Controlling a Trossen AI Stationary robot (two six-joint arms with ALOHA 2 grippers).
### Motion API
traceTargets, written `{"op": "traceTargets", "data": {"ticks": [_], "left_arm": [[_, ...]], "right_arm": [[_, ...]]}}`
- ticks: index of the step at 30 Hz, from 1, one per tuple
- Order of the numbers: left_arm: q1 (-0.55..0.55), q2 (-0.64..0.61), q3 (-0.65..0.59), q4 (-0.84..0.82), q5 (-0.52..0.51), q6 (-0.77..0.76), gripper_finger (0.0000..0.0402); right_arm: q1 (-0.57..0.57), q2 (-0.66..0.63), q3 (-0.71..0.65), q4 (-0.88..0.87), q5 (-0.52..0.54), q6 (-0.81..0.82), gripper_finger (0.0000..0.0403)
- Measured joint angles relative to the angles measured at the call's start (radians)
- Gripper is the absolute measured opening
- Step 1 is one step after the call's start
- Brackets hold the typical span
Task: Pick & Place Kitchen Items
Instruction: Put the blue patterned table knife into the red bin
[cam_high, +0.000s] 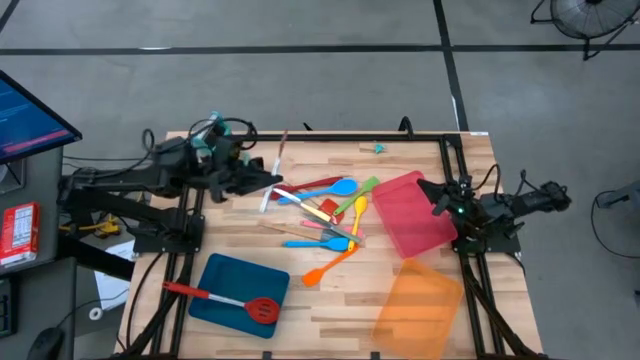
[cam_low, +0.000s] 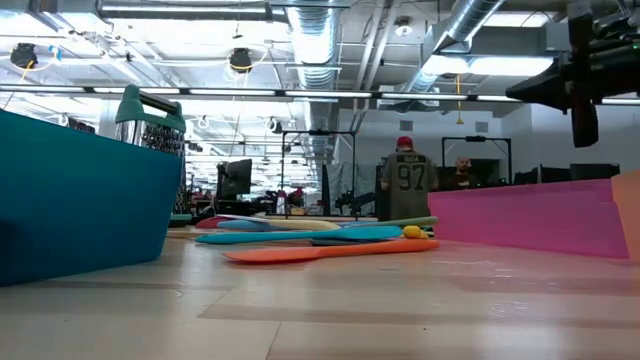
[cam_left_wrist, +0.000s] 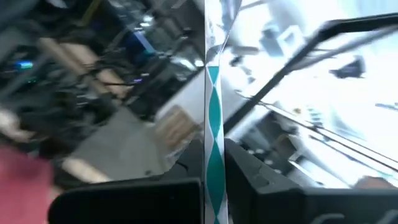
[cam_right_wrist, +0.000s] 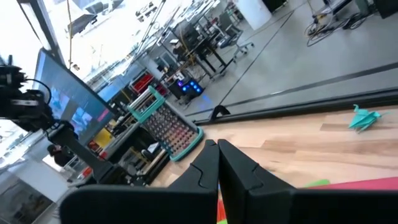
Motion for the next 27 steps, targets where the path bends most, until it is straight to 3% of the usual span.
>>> {"op": "traceTargets", "data": {"ticks": [12,17,21,27], "left_arm": [[-0.044,0.013,0.000,0.112,0.035,0.019,0.0012],[-0.044,0.058,-0.001,0.146,0.052,0.021,0.0013],[-0.044,0.126,-0.001,0.247,0.112,-0.006,0.0013],[-0.032,0.260,-0.001,0.386,0.193,-0.091,0.0014]], "right_arm": [[-0.018,0.000,0.000,0.032,-0.028,-0.025,0.0015],[-0.018,0.000,0.000,0.224,-0.066,-0.087,0.0086],[-0.018,0.019,0.007,0.485,-0.144,-0.268,0.0158],[-0.030,0.200,0.145,0.508,-0.143,-0.372,0.0228]]}}
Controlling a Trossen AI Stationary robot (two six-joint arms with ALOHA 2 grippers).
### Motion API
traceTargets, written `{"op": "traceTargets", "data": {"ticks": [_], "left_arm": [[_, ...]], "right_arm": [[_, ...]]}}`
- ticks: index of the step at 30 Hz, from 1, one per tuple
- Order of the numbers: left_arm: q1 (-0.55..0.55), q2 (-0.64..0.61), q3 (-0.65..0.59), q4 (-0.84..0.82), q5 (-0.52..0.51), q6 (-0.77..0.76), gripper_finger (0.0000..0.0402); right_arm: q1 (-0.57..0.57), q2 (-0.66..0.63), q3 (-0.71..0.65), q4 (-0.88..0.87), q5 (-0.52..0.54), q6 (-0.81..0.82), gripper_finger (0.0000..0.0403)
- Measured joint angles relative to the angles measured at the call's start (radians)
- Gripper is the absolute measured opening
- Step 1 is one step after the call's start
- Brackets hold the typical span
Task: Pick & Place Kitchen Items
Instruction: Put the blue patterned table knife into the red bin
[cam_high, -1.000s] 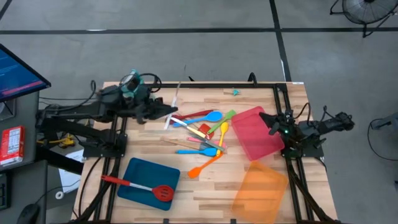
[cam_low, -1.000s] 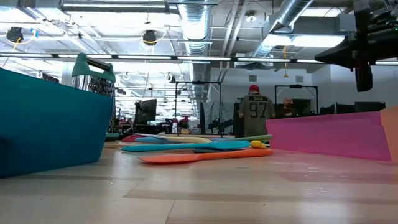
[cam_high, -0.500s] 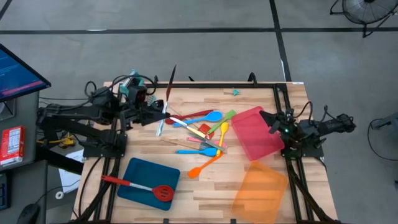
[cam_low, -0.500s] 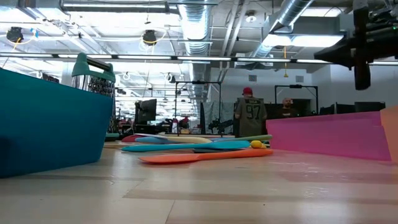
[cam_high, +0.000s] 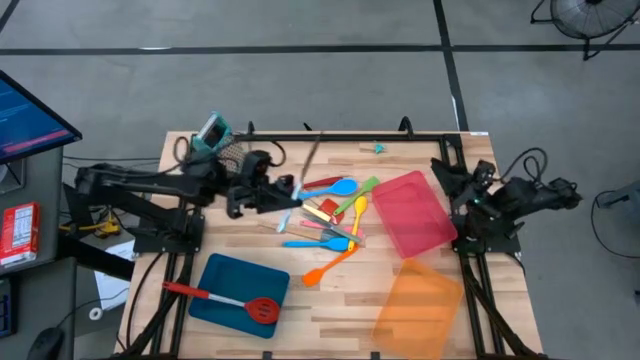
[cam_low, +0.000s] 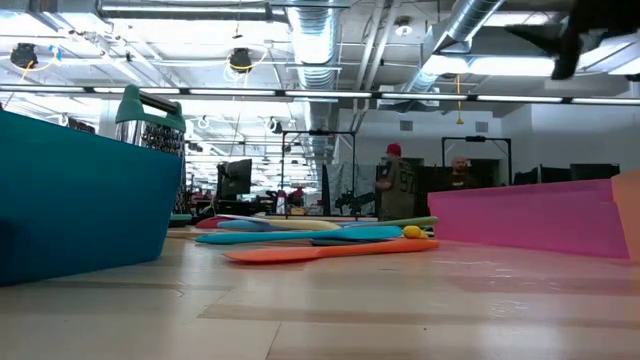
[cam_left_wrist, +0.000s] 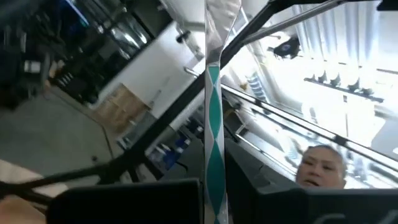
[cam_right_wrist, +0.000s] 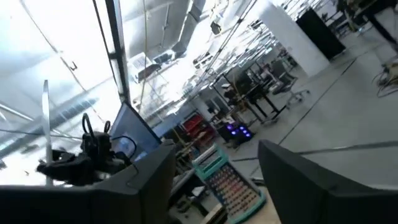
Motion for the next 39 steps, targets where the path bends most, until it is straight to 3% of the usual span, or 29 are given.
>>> {"op": "traceTargets", "data": {"ticks": [4,9,23,34,39], "left_arm": [[0.007,0.086,0.000,0.150,0.036,-0.059,0.0014],[0.013,0.152,0.000,0.273,0.044,-0.104,0.0014],[-0.004,0.161,0.002,0.341,0.050,-0.103,0.0014],[0.009,0.161,0.002,0.342,0.085,-0.101,0.0014],[0.032,0.161,0.002,0.331,0.101,-0.101,0.0014]], "right_arm": [[-0.030,0.198,0.124,-0.025,-0.041,-0.030,0.0236],[-0.092,0.429,0.295,-0.023,-0.187,-0.056,0.0235],[-0.335,0.922,0.797,-0.038,-0.793,-0.058,0.0235],[-0.426,1.160,1.090,-0.108,-1.181,0.013,0.0235],[-0.436,1.224,1.188,-0.192,-1.241,0.017,0.0235]]}}
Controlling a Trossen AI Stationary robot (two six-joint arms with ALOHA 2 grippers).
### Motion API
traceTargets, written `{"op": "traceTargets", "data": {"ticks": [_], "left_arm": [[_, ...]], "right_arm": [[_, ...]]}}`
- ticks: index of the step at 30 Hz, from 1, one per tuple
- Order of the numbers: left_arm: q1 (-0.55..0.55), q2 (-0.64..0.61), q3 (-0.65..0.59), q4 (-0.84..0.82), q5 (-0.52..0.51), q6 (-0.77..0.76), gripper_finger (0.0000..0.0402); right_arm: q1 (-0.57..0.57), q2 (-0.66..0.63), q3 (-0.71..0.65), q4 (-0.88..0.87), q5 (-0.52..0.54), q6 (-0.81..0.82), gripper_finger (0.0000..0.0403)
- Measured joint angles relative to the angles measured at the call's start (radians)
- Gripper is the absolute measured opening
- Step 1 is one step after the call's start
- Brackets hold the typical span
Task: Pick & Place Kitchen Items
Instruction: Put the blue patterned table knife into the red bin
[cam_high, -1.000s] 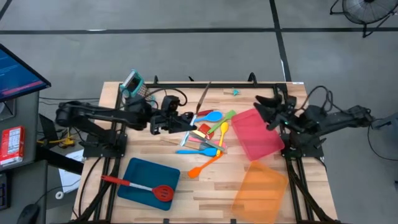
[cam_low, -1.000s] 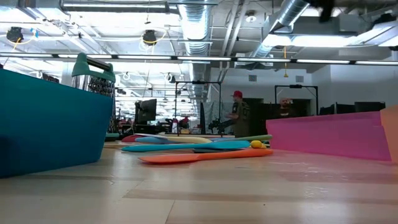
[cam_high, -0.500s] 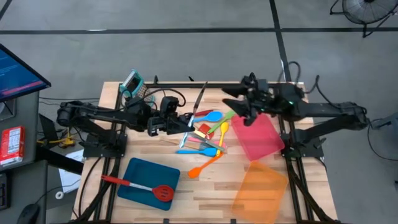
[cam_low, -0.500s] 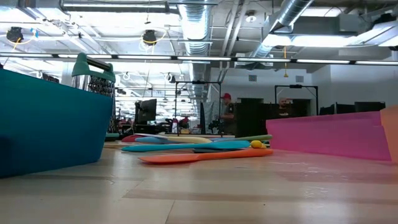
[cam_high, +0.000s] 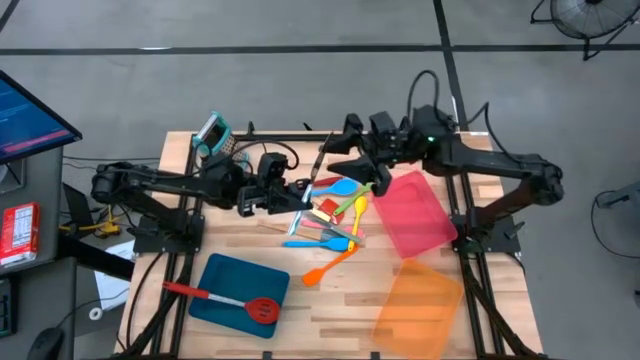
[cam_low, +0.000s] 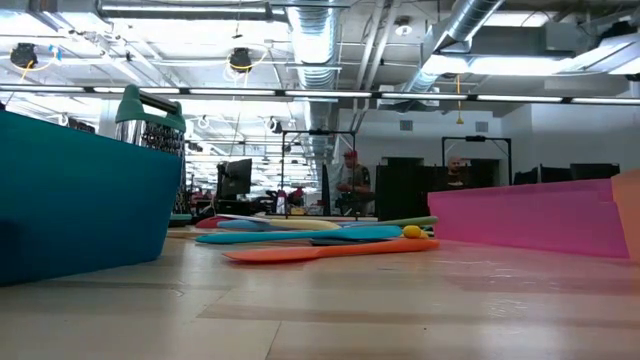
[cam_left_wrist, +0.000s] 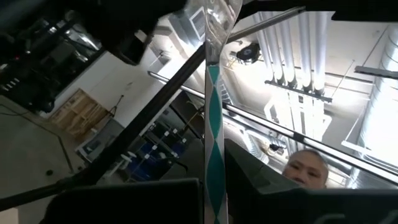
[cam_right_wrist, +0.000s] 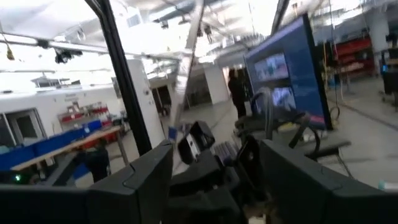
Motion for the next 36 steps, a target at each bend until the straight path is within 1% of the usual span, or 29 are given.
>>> {"op": "traceTargets", "data": {"ticks": [4,10,16,25,28,30,33,36], "left_arm": [[0.013,0.000,0.000,-0.025,0.018,0.000,0.0014],[0.023,0.002,0.000,-0.036,0.027,0.000,0.0014],[0.045,0.003,0.000,-0.036,0.026,0.000,0.0014],[0.082,0.003,0.000,-0.046,0.025,0.000,0.0014],[0.092,0.003,0.000,-0.072,0.025,0.000,0.0014],[0.098,0.004,0.000,-0.079,0.026,0.001,0.0014],[0.099,0.008,0.000,-0.077,0.023,0.006,0.0014],[0.101,0.008,0.000,-0.077,0.025,0.009,0.0014]], "right_arm": [[-0.004,0.028,0.053,-0.057,-0.009,-0.021,0.0235],[-0.016,0.023,0.098,-0.067,-0.013,-0.047,0.0235],[-0.014,0.013,0.098,-0.069,-0.023,-0.064,0.0233],[-0.015,0.031,0.097,-0.067,-0.024,-0.070,0.0214],[-0.015,0.029,0.098,-0.065,-0.025,-0.075,0.0200],[-0.016,0.030,0.097,-0.070,-0.030,-0.076,0.0184],[-0.016,0.029,0.097,-0.073,-0.032,-0.076,0.0149],[-0.016,0.031,0.097,-0.087,-0.031,-0.093,0.0103]]}}
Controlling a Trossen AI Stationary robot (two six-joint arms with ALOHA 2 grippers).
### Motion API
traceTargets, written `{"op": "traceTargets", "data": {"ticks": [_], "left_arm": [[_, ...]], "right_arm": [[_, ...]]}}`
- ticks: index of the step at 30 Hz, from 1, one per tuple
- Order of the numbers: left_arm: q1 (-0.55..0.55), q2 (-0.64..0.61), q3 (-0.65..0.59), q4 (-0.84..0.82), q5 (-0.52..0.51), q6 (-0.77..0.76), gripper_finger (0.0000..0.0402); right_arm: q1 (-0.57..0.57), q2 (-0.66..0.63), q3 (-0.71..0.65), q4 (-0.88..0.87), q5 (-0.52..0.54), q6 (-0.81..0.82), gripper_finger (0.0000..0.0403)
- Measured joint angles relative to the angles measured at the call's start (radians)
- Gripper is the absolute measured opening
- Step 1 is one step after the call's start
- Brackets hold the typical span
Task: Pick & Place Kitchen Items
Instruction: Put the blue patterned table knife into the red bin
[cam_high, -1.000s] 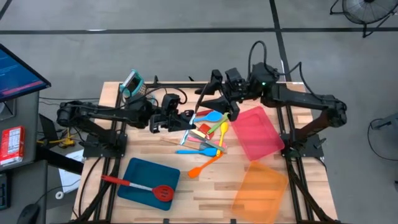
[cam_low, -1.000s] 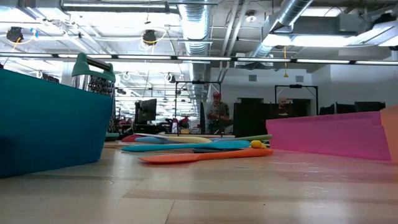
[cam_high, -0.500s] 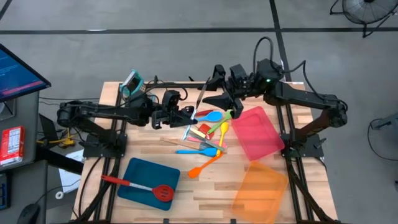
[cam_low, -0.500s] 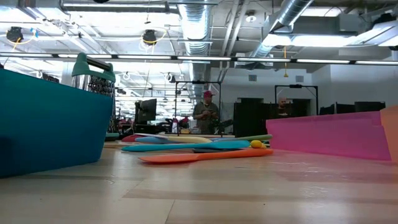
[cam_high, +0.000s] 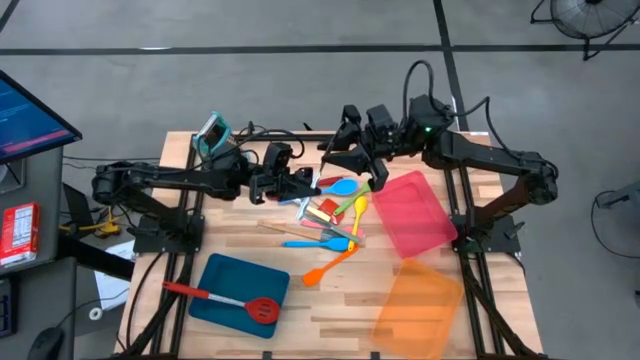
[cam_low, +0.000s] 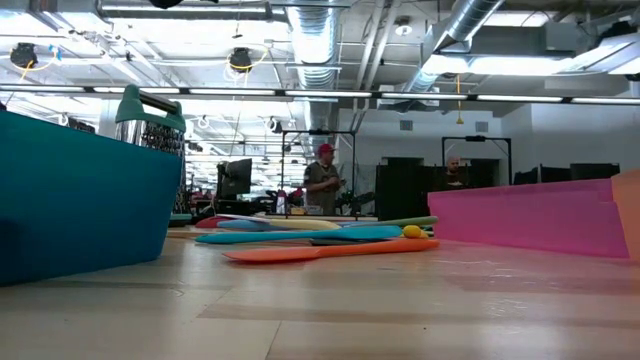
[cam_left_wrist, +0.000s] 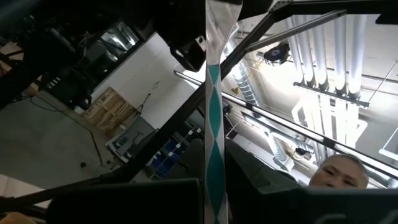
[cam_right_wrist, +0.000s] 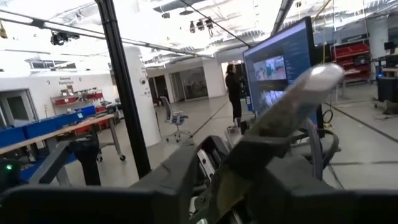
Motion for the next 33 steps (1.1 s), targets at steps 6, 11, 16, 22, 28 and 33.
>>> {"op": "traceTargets", "data": {"ticks": [6,11,16,22,28,33], "left_arm": [[0.001,-0.001,0.000,0.007,0.001,0.025,0.0015],[0.001,-0.001,0.000,0.005,-0.001,0.025,0.0015],[0.001,0.000,0.000,-0.006,-0.030,0.067,0.0035],[0.002,0.001,0.000,-0.008,-0.052,0.074,0.0098],[0.013,0.001,0.000,-0.009,-0.042,0.077,0.0158],[0.029,0.001,0.000,-0.053,-0.041,0.079,0.0186]], "right_arm": [[0.001,-0.003,0.001,-0.006,-0.014,-0.071,0.0010],[0.005,-0.003,0.001,-0.007,-0.013,-0.070,0.0003],[0.009,-0.007,0.001,-0.010,0.003,-0.018,0.0001],[-0.031,-0.072,-0.001,-0.120,0.077,0.045,0.0000],[-0.064,-0.157,0.000,-0.281,0.098,0.057,0.0000],[-0.079,-0.231,0.000,-0.441,0.164,0.063,0.0000]]}}
